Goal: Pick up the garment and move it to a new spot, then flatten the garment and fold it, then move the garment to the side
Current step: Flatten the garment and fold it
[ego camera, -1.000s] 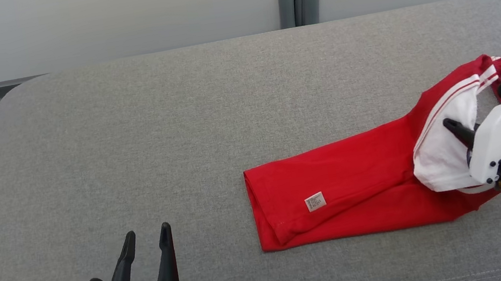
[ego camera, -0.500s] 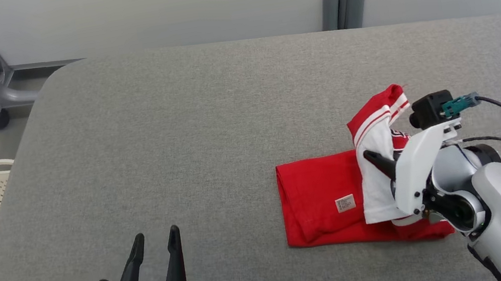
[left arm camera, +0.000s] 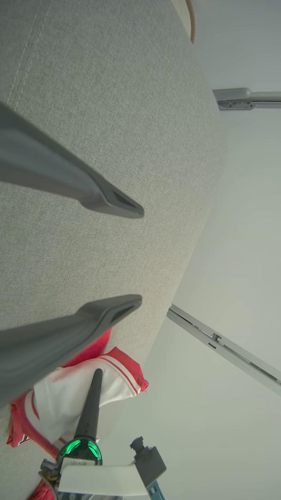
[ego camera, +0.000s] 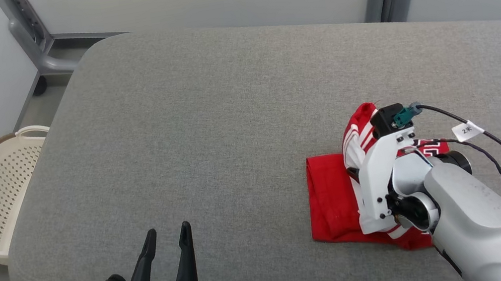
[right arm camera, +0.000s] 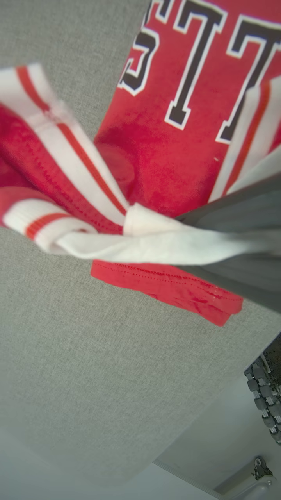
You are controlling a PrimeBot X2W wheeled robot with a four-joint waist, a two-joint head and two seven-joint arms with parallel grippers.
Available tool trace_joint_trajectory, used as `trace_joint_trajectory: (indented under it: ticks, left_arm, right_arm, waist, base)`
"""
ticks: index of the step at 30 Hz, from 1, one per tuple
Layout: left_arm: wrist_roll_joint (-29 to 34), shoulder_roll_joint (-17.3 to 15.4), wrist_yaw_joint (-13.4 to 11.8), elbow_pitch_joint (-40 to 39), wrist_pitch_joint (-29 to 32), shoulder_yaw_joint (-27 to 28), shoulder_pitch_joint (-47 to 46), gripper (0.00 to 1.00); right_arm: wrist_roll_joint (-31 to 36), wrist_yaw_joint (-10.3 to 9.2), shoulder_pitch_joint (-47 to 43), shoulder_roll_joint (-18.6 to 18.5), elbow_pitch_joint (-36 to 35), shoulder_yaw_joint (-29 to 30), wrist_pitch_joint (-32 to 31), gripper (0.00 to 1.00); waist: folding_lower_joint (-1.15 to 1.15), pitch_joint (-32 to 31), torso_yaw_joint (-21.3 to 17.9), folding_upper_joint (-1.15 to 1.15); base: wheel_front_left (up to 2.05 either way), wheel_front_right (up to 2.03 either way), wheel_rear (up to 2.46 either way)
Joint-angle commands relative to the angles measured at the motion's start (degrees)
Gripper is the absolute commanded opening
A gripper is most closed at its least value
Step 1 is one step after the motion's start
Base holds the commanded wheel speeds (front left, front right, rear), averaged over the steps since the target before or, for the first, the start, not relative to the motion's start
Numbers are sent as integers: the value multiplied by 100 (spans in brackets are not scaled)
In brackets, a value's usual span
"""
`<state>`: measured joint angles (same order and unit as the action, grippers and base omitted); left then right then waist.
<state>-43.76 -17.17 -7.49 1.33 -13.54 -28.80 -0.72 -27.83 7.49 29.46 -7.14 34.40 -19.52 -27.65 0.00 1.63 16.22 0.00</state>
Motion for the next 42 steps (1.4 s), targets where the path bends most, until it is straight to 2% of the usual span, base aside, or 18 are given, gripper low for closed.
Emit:
trace_joint_trajectory:
  ticks: [1, 3, 9, 15, 22, 32, 36, 42]
  left_arm:
    - [-4, 26, 31, 25, -32, -3, -105, 100]
    - [-3, 60, 51, 77, -56, 0, -117, 100]
    - [-9, 94, 79, 161, -78, 20, -99, 100]
    - [-11, 92, 71, 166, -91, 38, -43, 100]
    - [31, 68, 44, 111, -106, 44, 4, 100]
    - [70, 16, -7, -4, -64, 14, -29, 100]
    - [81, -9, -30, -48, -38, 16, -61, 100]
    - [111, -58, -37, -115, 5, 7, -218, 100]
  right_arm:
    - [76, -1, 130, 40, 179, -67, 24, 8]
    - [207, -1, 298, 116, 499, -178, 85, 100]
    - [191, -1, 609, 271, 751, -340, 259, 100]
    - [17, -2, 806, 308, 551, -497, 305, 100]
    - [-221, -1, 879, -150, 58, -370, 585, 100]
    - [-570, -1, 73, -1090, -291, 184, 807, 100]
    - [-699, -1, -293, -1210, -326, 299, 843, 100]
    - [-863, -1, -575, -1153, -265, 371, 915, 100]
  waist:
    - [0, 30, 59, 0]
    - [0, 30, 85, 0]
    - [0, -20, 10, 0]
    - [0, -76, -143, 0]
    - [0, -94, -369, 0]
    - [0, 65, -579, 0]
    - [0, 192, -638, 0]
    - [0, 401, -621, 0]
  base:
    - [0, 0, 0]
    - [0, 0, 0]
    - [0, 0, 0]
    - [0, 0, 0]
    - [0, 0, 0]
    - [0, 0, 0]
    - [0, 0, 0]
    - [0, 0, 0]
